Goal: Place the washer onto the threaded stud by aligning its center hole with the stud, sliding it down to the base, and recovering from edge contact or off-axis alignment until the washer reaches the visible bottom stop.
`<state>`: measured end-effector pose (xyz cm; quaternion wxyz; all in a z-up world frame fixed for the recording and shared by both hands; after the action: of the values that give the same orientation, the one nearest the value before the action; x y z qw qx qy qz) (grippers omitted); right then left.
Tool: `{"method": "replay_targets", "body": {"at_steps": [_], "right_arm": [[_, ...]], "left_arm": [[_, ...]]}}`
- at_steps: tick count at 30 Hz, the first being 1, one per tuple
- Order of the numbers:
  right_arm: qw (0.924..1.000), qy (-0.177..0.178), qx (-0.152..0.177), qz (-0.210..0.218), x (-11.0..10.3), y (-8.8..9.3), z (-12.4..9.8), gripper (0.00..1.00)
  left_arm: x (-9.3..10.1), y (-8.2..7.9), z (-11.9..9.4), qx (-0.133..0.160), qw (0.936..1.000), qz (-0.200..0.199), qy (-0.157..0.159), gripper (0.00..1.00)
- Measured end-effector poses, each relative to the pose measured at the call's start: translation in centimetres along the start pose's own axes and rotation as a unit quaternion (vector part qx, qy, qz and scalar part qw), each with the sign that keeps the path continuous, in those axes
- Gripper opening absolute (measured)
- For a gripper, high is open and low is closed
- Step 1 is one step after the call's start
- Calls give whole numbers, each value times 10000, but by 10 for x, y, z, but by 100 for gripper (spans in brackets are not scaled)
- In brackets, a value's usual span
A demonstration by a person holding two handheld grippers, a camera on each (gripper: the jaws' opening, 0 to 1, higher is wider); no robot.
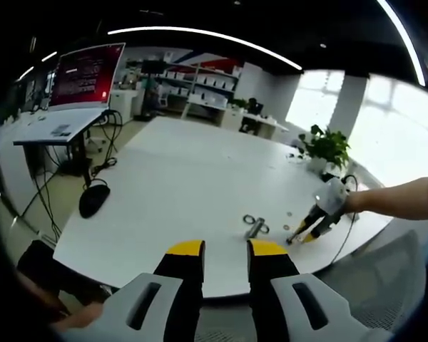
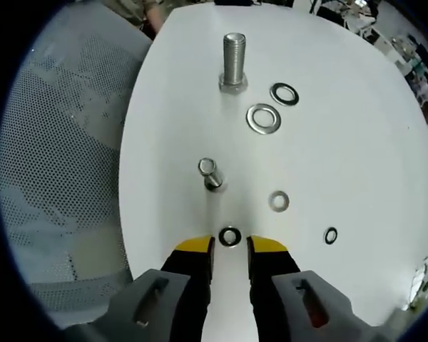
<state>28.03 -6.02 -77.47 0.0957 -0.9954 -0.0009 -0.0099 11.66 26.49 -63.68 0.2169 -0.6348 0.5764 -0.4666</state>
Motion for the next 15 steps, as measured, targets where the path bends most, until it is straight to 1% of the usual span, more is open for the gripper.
{"method": "replay_targets", "body": {"at_steps": [2, 6, 15], "right_arm": [[10000, 18, -14, 19, 0, 0, 0, 20], [10000, 75, 23, -53, 0, -2, 1, 15], [9999, 144, 59, 49, -2, -1, 0, 14]], "left_arm": [[0, 0, 0, 4, 10000, -6, -7, 21], [0, 0, 0, -5, 10000, -2, -9, 21], [0, 0, 0, -8, 10000, 2, -3, 21]]}}
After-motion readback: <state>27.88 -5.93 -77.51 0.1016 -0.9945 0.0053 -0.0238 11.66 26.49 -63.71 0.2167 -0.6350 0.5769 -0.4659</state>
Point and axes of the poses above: the point that each gripper's makers call its tool centre point, and the gripper's own axes: z roughly forward along the fingers, x roughly to its right, y roughly out of its underside, the point moved 7 cm from there along -z, roughly backward along the fingers, and after that the axes turned 4 degrees about -z, right-handed, at the moved point
